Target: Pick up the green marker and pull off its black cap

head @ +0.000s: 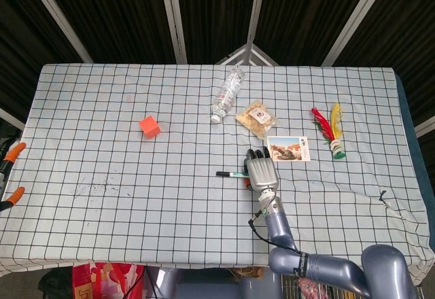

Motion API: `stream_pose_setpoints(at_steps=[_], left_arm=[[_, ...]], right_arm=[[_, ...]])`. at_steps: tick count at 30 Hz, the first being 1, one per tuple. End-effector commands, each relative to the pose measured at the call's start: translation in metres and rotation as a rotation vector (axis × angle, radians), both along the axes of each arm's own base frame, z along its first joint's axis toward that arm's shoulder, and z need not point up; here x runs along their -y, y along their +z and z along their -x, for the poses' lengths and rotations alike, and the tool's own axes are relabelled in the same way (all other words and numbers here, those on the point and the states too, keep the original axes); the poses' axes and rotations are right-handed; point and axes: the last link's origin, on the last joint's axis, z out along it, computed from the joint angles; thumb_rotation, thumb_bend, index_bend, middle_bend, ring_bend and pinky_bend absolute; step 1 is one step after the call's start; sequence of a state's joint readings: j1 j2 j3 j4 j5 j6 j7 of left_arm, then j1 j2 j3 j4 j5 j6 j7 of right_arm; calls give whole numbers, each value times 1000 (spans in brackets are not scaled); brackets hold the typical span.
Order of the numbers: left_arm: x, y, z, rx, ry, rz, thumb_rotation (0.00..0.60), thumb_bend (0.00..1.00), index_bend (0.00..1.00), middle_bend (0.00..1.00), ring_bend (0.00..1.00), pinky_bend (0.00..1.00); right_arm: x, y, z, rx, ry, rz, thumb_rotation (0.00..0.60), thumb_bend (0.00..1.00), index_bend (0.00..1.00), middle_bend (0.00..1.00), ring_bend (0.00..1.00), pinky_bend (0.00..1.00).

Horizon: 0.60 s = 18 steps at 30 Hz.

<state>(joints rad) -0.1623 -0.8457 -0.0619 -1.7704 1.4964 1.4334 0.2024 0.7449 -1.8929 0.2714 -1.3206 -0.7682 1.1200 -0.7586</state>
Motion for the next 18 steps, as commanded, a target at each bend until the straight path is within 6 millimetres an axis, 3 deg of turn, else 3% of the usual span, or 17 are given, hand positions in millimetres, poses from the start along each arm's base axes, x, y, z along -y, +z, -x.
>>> stream_pose_setpoints(at_steps=[1, 18], left_arm=[[0, 0, 0, 1, 1, 0, 600, 383, 118, 52, 0, 0], [-1, -2, -1, -3, -3, -3, 600, 383, 119, 53, 0, 0]], right_arm=[[0, 0, 0, 3, 1, 1, 600, 387, 555, 196, 182, 87], [-1, 2, -1, 18, 24, -10, 600, 497, 613, 227, 203, 87]])
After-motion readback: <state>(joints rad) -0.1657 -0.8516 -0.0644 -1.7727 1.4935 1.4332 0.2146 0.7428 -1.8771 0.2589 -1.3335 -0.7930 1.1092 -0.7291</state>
